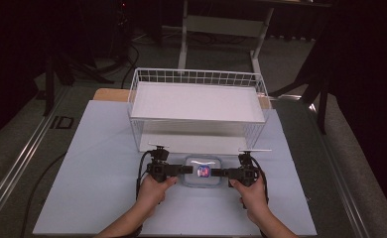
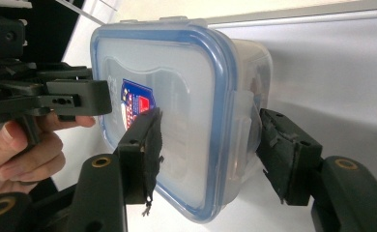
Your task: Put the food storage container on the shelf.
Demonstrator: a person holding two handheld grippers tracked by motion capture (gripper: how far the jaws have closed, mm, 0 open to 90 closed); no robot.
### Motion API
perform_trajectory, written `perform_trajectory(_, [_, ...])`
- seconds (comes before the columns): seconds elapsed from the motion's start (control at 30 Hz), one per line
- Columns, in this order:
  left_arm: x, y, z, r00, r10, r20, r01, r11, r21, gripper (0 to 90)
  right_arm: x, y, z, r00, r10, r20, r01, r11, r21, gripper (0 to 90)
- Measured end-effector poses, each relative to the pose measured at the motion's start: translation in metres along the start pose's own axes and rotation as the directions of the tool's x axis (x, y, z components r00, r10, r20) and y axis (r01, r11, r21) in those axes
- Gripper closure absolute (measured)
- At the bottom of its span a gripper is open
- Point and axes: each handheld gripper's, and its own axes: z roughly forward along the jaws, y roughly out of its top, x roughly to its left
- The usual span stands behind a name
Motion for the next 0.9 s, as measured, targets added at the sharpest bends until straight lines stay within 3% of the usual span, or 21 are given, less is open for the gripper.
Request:
perform_trajectory(0.1, [-0.002, 0.004, -0.006, 0.9999, 0.011, -0.006, -0.011, 0.9998, -0.017, 49.7, 0.003, 0.002, -0.001, 0.9999, -0.010, -0.005, 0.010, 1.000, -0.017, 43.3])
perform_trajectory(0.27, [-0.001, 0.019, -0.017, 0.9989, 0.047, -0.004, -0.047, 0.9957, -0.079, 50.0, 0.018, 0.018, -0.003, 0.9963, -0.085, 0.014, 0.086, 0.993, -0.077, 43.2])
perform_trajectory(0.5, [0.005, 0.037, -0.021, 0.9958, 0.091, -0.009, -0.092, 0.9886, -0.120, 49.9, 0.025, 0.036, 0.001, 0.9932, -0.112, 0.033, 0.115, 0.986, -0.124, 43.0])
perform_trajectory(0.57, [0.007, 0.041, -0.021, 0.9932, 0.116, -0.011, -0.116, 0.9831, -0.141, 49.9, 0.026, 0.041, 0.003, 0.9923, -0.117, 0.040, 0.122, 0.983, -0.137, 43.0])
perform_trajectory(0.77, [0.017, 0.047, -0.016, 0.9916, 0.129, -0.012, -0.129, 0.9780, -0.164, 49.8, 0.023, 0.050, 0.010, 0.9904, -0.130, 0.047, 0.136, 0.979, -0.153, 43.0])
perform_trajectory(0.9, [0.022, 0.049, -0.011, 0.9942, 0.105, -0.023, -0.108, 0.9812, -0.160, 49.7, 0.020, 0.053, 0.016, 0.9885, -0.135, 0.067, 0.144, 0.978, -0.153, 43.0])
